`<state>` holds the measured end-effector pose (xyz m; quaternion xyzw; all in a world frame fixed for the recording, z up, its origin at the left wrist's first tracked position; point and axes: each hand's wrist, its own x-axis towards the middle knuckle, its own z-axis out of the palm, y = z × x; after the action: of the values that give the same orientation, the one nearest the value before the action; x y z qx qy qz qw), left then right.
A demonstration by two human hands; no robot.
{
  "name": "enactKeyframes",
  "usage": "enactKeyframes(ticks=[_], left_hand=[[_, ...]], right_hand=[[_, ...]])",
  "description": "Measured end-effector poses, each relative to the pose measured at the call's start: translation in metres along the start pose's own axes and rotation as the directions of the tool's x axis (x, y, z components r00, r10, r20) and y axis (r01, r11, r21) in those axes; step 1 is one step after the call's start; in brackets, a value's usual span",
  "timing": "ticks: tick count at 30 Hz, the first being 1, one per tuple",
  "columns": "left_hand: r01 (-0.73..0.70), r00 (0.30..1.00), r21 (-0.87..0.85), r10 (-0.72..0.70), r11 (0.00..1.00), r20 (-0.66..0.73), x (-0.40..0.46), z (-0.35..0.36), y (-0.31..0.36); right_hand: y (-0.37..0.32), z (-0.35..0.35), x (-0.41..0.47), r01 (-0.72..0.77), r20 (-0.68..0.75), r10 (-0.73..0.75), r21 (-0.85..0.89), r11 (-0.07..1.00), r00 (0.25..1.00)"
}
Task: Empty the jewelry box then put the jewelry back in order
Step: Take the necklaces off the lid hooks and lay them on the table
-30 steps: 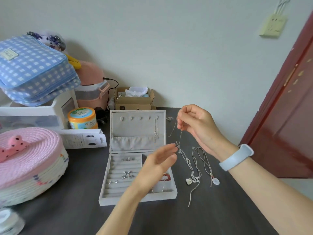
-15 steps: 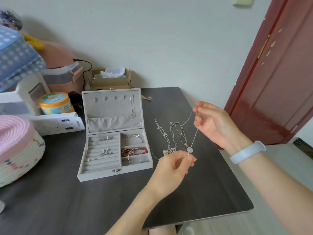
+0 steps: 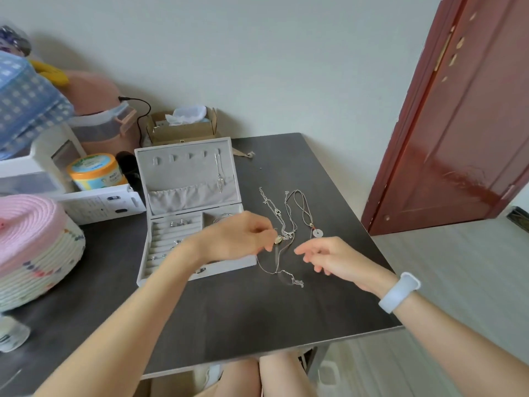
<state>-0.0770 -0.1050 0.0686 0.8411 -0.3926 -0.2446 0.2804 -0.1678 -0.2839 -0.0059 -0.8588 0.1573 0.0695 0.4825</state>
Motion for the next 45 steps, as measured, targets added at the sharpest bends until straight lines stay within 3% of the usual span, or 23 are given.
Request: enactKeyframes(ticks=[4, 8, 13, 20, 24, 30, 33, 39, 45], left_hand=[[0.031, 0.997, -0.003, -0.031, 1.0, 0.069, 0.002, -0.016, 0.006], [0.012, 0.996, -0.074, -0.005, 0.997, 0.087, 0.002, -0.025, 0.009], [-0.008, 1.0, -0.231, 0.005, 0.973, -0.017, -0.002, -0.034, -0.005], [-0.005, 0.983, -0.453, -0.079, 0.891, -0.167, -0.006, -0.008, -0.039], [-0.028, 0.941, -0.557, -0.166, 0.83, -0.294, 0.007, 0.029, -0.044], [-0.081, 0.888, -0.596, -0.214, 0.799, -0.407, 0.031, 0.073, -0.024], [-0.102, 0.869, -0.47, -0.151, 0.877, -0.471, 0.043, 0.092, -0.011], [-0.128, 0.921, -0.405, -0.043, 0.905, -0.387, 0.07, 0.125, 0.015], [-0.036, 0.95, -0.381, -0.086, 0.924, -0.3, 0.108, 0.134, 0.009]], right_hand=[[-0.012, 0.023, 0.006, 0.203, 0.045, -0.212, 0.164, 0.965, 0.976], [-0.023, 0.045, 0.012, 0.189, 0.267, -0.337, 0.457, 0.869, 0.903], [-0.02, 0.051, 0.009, 0.228, 0.223, -0.403, 0.547, 0.805, 0.888], [0.009, 0.008, 0.0, 0.201, 0.111, -0.276, 0.444, 0.873, 0.955], [0.028, -0.022, 0.001, 0.145, -0.044, -0.139, 0.393, 0.908, 0.989], [0.049, -0.064, 0.013, 0.129, -0.279, -0.02, 0.377, 0.917, 0.96], [0.053, -0.081, 0.03, 0.062, -0.371, 0.063, 0.316, 0.947, 0.927], [0.051, -0.105, 0.084, -0.003, -0.466, 0.155, 0.31, 0.951, 0.871], [0.045, -0.118, 0.141, -0.012, -0.416, 0.072, 0.144, 0.989, 0.907]])
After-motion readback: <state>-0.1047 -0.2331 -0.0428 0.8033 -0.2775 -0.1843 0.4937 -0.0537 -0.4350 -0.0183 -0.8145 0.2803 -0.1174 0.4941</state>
